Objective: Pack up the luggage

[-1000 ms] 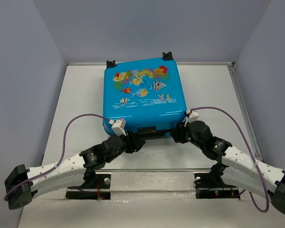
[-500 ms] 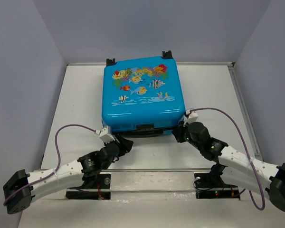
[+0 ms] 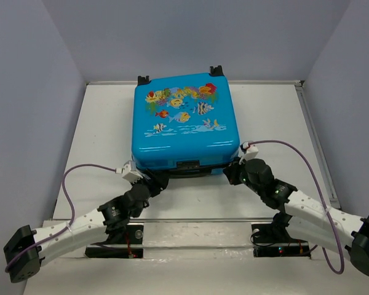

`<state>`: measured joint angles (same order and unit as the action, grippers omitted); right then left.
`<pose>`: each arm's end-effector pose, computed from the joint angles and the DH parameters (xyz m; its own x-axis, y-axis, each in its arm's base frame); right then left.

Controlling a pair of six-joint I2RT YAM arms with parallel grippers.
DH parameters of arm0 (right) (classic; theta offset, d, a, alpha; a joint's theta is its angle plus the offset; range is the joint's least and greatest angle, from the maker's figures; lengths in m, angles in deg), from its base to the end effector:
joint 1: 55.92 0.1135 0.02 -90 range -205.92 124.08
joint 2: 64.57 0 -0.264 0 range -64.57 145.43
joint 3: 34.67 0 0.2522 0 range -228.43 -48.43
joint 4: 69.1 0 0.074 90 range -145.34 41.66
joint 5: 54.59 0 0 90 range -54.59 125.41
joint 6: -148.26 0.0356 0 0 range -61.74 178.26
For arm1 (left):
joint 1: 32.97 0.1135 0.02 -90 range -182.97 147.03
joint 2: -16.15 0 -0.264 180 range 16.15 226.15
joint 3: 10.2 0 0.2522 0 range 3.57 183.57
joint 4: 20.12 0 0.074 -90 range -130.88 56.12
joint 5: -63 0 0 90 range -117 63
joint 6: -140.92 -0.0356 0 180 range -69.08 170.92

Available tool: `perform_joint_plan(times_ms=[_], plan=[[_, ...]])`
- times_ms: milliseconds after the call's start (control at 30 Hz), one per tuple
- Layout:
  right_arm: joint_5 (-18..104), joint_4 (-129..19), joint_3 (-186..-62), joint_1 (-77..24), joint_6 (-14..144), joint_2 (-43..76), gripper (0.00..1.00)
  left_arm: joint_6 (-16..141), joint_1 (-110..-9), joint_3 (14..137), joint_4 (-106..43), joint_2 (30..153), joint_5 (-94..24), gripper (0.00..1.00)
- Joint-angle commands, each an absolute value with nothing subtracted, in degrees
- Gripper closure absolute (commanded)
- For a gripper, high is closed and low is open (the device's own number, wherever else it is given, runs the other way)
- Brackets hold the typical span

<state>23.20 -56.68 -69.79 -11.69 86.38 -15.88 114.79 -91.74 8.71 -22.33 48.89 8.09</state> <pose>0.1404 0.1262 0.2050 -0.5341 0.1230 -0.8365 -0.3332 0.8787 0.3419 0.0911 -0.1108 0.1675 -0.4341 -0.7010 -0.5659 0.0534 0.6070 -0.7929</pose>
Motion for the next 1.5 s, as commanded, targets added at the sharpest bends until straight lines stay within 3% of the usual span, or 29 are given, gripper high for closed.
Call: perform_joint_plan(times_ms=[0,233,300,333,433,633,700,867,1033,1233,1400,1467], plan=[[22.7,-59.5,-69.7,-12.0,87.2,-17.5,0.93,114.9,-91.4,7.6,-14.6,48.9,15.7,0.29],[22.9,-60.2,-70.1,-10.8,87.0,-16.9,0.93,113.9,-90.5,11.1,-8.8,60.2,16.7,0.33],[22.6,-60.6,-70.5,-10.1,87.0,-16.8,0.93,114.0,-90.5,11.6,-7.2,62.6,16.9,0.39],[22.4,-60.8,-70.7,-9.1,86.6,-16.7,0.93,113.7,-90.4,12.0,-5.5,64.5,17.3,0.48],[18.5,-59.5,-72.2,-6.8,85.0,-16.0,0.93,112.8,-90.4,13.1,-3.8,67.2,19.2,0.57],[11.1,-57.9,-75.0,0.4,85.5,-11.8,0.93,109.1,-90.4,16.9,2.4,73.3,19.2,0.90],[6.3,-57.6,-77.1,3.9,85.6,-6.6,0.93,108.7,-90.4,18.2,3.2,75.9,18.8,0.94],[-1.1,-57.1,-89.0,15.4,84.7,7.1,0.93,107.3,-90.5,19.7,10.3,83.8,14.3,0.94],[3.4,-61.4,-99.9,19.6,79.6,19.7,0.93,105.0,-90.5,19.9,15.0,87.3,9.9,0.94],[17.4,-70.5,-106.6,19.6,76.0,23.6,0.93,102.9,-90.3,17.2,14.7,83.1,9.3,0.94],[18.0,-71.2,-104.9,19.6,77.6,20.3,0.92,100.8,-89.6,15.8,8.8,75.7,8.0,0.94],[17.0,-67.1,-100.5,19.6,79.9,16.1,0.76,100.0,-89.6,16.0,1.3,69.3,7.0,0.53]])
